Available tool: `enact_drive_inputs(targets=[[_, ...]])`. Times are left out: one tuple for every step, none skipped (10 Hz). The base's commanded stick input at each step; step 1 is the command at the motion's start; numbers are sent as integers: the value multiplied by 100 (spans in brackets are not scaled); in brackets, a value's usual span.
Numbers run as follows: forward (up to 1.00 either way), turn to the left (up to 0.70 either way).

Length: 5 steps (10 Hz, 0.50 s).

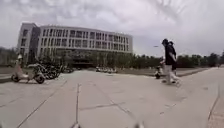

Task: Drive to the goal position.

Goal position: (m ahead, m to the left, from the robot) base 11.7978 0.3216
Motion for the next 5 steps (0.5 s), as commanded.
enact_drive_inputs(targets=[[70,0],[70,0],[70,0],[70,0],[70,0]])
